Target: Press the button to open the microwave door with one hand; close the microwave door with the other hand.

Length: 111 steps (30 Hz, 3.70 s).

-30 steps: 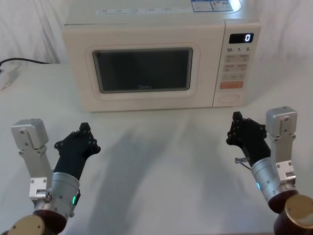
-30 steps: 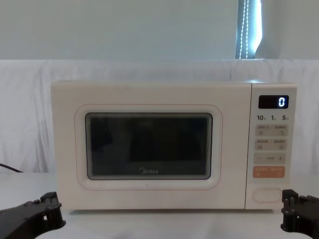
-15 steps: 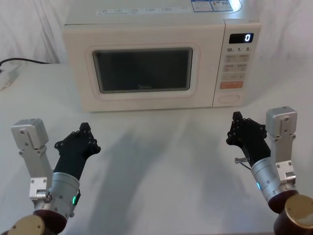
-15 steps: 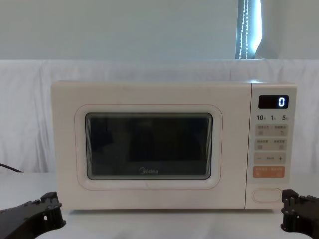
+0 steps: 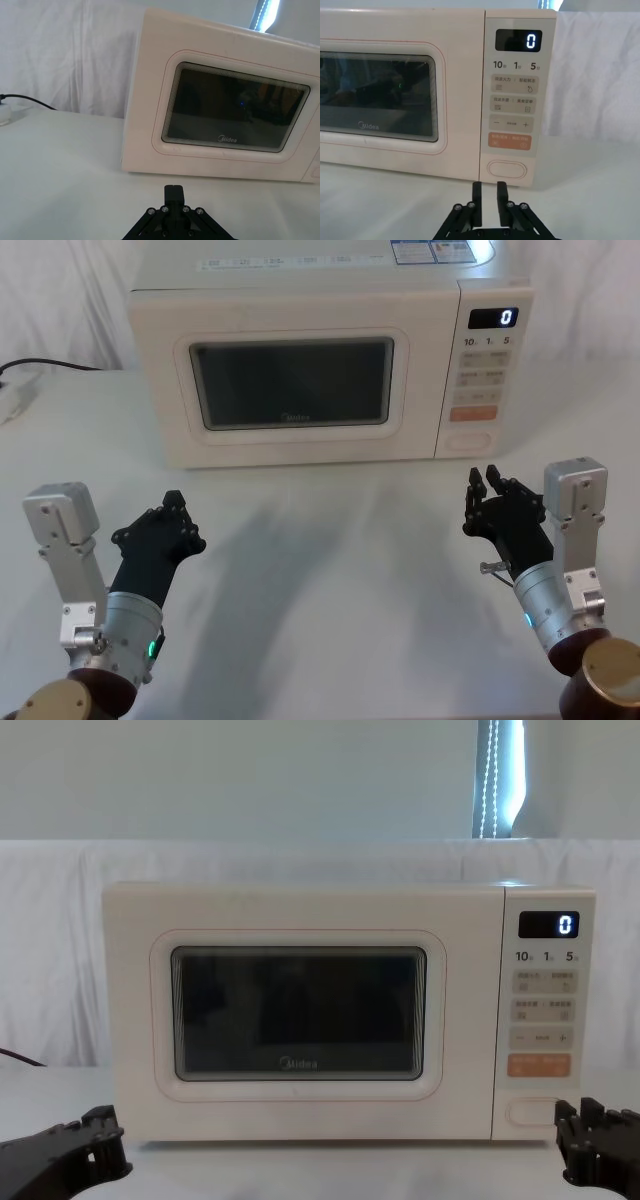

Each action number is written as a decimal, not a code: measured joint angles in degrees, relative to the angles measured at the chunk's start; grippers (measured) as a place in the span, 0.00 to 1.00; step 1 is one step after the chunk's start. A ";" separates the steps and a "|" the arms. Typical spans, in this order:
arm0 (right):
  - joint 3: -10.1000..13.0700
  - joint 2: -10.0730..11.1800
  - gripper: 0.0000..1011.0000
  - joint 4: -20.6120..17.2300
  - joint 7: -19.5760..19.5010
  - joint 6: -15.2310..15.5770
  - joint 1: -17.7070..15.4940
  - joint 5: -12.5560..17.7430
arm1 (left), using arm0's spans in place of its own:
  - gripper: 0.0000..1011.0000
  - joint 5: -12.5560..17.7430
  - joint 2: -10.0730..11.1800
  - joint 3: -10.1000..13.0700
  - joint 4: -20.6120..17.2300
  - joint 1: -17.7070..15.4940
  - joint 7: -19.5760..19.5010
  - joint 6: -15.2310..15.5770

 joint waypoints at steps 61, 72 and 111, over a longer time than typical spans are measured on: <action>0.00 0.00 0.99 0.00 0.00 0.00 0.00 0.00 | 0.74 0.00 0.00 0.00 0.00 0.00 0.01 0.00; 0.00 0.00 0.99 0.00 0.00 0.00 0.00 0.00 | 0.99 0.00 0.00 0.00 0.00 0.00 0.01 0.00; 0.00 0.00 0.99 0.00 0.00 0.00 0.00 -0.01 | 0.99 0.00 0.00 0.00 0.00 0.00 0.00 0.00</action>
